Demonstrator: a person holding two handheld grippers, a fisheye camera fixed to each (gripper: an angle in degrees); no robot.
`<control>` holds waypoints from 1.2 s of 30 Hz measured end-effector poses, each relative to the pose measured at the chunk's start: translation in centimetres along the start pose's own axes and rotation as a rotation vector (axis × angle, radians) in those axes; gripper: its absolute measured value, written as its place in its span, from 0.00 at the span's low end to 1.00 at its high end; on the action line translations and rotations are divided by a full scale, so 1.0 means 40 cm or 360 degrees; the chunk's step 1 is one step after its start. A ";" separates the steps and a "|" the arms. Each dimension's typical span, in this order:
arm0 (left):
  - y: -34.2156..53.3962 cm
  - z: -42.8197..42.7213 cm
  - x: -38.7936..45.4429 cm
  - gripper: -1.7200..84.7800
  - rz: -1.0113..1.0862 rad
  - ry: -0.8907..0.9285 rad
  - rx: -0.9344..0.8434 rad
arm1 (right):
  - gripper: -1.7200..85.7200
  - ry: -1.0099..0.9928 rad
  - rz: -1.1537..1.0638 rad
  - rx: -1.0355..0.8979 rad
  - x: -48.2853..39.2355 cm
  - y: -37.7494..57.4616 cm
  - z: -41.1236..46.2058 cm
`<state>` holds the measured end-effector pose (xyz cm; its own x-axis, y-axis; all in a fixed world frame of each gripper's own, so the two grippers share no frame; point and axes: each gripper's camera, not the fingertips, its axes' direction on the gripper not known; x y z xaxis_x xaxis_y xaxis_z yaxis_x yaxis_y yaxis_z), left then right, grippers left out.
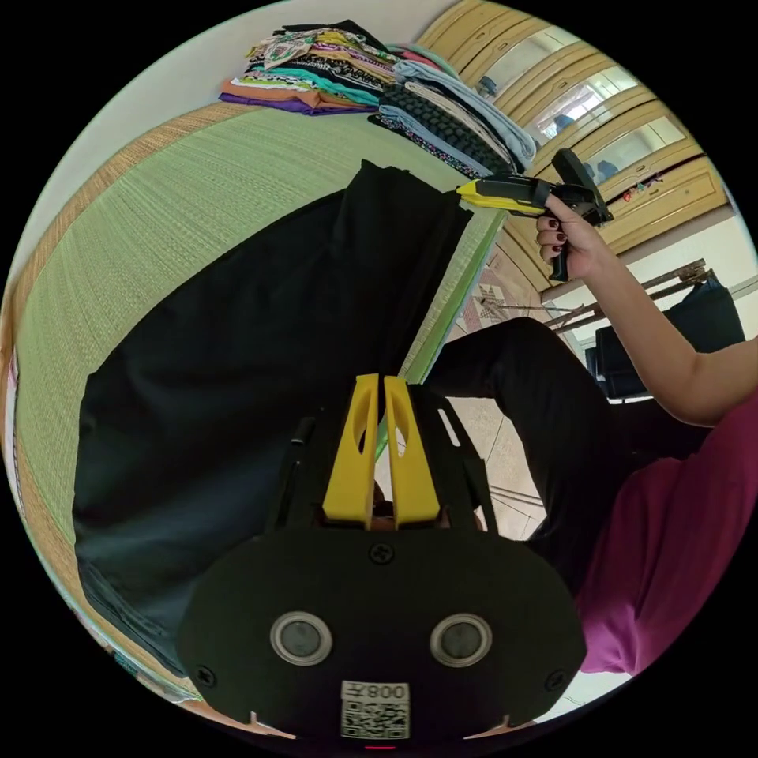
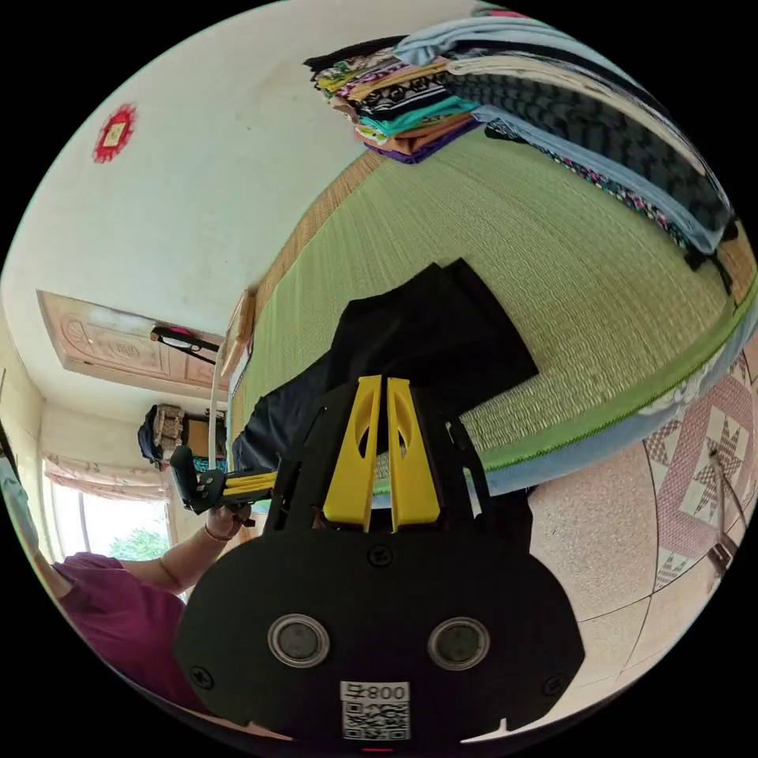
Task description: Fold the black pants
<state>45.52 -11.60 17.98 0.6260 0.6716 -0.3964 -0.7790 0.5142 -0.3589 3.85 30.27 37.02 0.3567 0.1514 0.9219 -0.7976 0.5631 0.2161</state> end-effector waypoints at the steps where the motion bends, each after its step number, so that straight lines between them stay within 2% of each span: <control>1: -0.023 0.010 0.013 0.04 0.0010 -0.0009 -0.0036 | 0.03 -0.0019 0.0035 -0.0001 0.043 0.023 -0.011; 6: -0.105 0.002 0.053 0.06 0.0007 0.0043 -0.0055 | 0.03 -0.0125 0.0140 0.0066 0.179 0.089 -0.069; 11: -0.232 -0.051 0.087 0.09 0.0043 0.0103 0.0107 | 0.05 -0.0201 0.0132 0.0214 0.267 0.131 -0.170; 16: -0.515 -0.060 0.111 0.11 0.0164 0.0092 0.0263 | 0.06 -0.0172 0.0136 0.0391 0.314 0.162 -0.263; 25: -0.958 0.109 0.136 0.12 0.0249 0.0034 0.0056 | 0.07 0.0089 0.0068 0.0510 0.323 0.195 -0.364; 31: -1.093 0.205 0.165 0.11 0.0279 0.0002 -0.0077 | 0.06 0.0095 0.0036 0.0513 0.321 0.211 -0.415; 36: -1.134 0.221 0.188 0.09 0.0326 -0.0006 -0.0070 | 0.06 0.0126 -0.0002 0.0493 0.308 0.219 -0.443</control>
<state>85.24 -25.16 38.74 0.4543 0.7617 -0.4620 -0.8876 0.3428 -0.3077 9.88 51.48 44.56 0.3850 0.2205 0.8962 -0.9030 0.2908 0.3164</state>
